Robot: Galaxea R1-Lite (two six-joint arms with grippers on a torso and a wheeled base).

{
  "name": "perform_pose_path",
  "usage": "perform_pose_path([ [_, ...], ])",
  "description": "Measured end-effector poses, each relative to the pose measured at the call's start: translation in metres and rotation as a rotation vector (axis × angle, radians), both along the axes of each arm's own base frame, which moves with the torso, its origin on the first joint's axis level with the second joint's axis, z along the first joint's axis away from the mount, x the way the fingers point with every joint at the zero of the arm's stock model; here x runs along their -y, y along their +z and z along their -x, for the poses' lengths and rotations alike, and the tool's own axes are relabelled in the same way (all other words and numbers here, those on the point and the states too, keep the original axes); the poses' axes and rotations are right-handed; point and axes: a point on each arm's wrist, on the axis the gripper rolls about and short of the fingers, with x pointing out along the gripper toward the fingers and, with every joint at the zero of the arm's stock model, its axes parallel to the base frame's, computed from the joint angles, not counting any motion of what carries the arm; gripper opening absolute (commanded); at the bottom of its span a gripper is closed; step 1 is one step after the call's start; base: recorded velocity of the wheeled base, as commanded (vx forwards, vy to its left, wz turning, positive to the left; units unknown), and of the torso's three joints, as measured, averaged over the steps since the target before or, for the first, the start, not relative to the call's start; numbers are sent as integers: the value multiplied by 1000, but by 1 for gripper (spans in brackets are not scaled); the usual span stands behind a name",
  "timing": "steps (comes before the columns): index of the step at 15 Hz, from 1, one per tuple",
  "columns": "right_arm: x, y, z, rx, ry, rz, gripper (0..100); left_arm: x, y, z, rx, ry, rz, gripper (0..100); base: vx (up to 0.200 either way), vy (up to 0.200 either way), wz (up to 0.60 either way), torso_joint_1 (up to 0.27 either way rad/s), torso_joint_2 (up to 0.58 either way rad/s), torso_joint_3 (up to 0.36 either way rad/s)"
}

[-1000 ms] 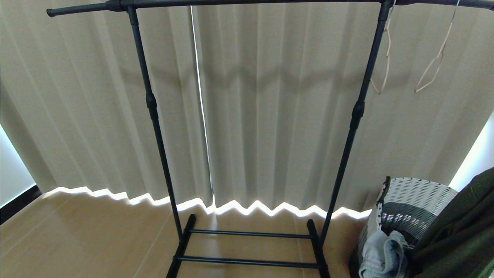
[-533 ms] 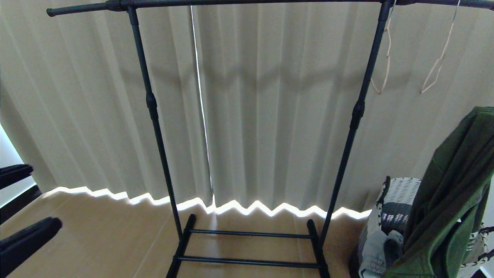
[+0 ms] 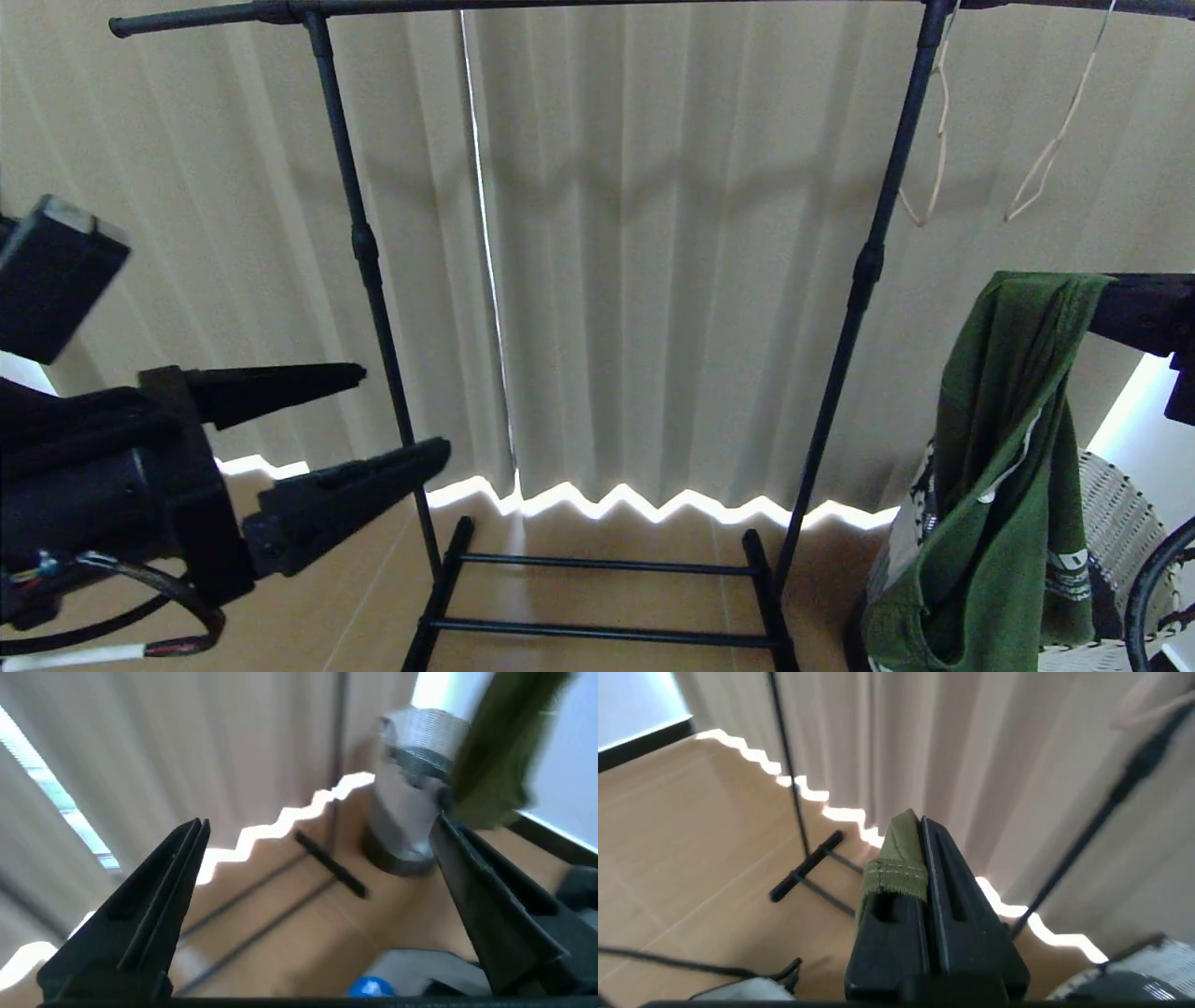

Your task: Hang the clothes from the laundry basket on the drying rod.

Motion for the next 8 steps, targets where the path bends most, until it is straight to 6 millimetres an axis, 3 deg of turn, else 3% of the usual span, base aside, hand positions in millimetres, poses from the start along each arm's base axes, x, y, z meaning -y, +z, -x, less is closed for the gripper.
perform_pose_path([
  [4,-11,2,-3,-2,45,3,0,42,-17,-4,-70,-136,-49,100,0,0,0,0,0,0],
  [8,-15,-1,-4,-13,68,8,0,71,-23,-7,-55,-214,-40,100,0,0,0,0,0,0],
])
